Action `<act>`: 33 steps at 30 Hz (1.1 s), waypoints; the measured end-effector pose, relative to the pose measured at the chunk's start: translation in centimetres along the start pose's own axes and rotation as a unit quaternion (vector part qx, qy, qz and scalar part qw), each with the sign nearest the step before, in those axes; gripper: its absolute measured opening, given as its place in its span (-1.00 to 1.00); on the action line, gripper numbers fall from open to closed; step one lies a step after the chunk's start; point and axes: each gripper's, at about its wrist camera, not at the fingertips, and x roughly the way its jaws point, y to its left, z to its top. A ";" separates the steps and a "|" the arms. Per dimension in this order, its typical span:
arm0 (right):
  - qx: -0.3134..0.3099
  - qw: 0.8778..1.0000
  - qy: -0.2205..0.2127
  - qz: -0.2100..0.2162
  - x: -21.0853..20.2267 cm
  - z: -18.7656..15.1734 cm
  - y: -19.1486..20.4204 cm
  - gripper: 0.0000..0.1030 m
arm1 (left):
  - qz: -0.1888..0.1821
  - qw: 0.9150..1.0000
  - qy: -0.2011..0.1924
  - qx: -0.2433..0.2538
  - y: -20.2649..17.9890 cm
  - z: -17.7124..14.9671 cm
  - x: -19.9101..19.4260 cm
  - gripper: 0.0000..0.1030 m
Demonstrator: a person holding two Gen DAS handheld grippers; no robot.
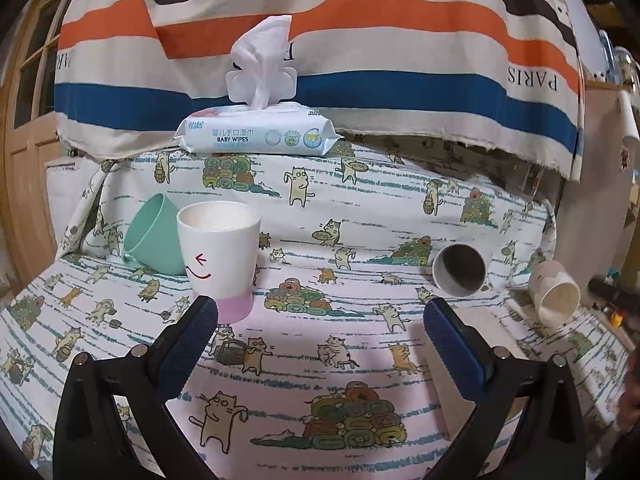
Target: Flip cup upside down
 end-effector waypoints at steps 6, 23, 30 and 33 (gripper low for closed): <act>-0.038 0.999 -0.021 0.010 -1.3 2.0 4.2 0.99 | 0.005 1.000 -0.017 0.005 -0.1 0.0 -0.5 0.99; -0.044 0.979 0.200 0.020 5.7 5.2 12.0 0.99 | 0.042 0.998 -0.013 -0.036 1.7 0.1 -0.3 0.99; -0.046 0.955 0.294 0.013 11.3 2.9 12.9 0.99 | 0.042 0.998 -0.012 -0.042 2.0 0.1 -0.3 0.99; -0.043 0.948 0.315 0.008 12.8 1.6 13.1 0.99 | 0.044 0.998 -0.007 -0.044 2.1 0.1 -0.2 0.99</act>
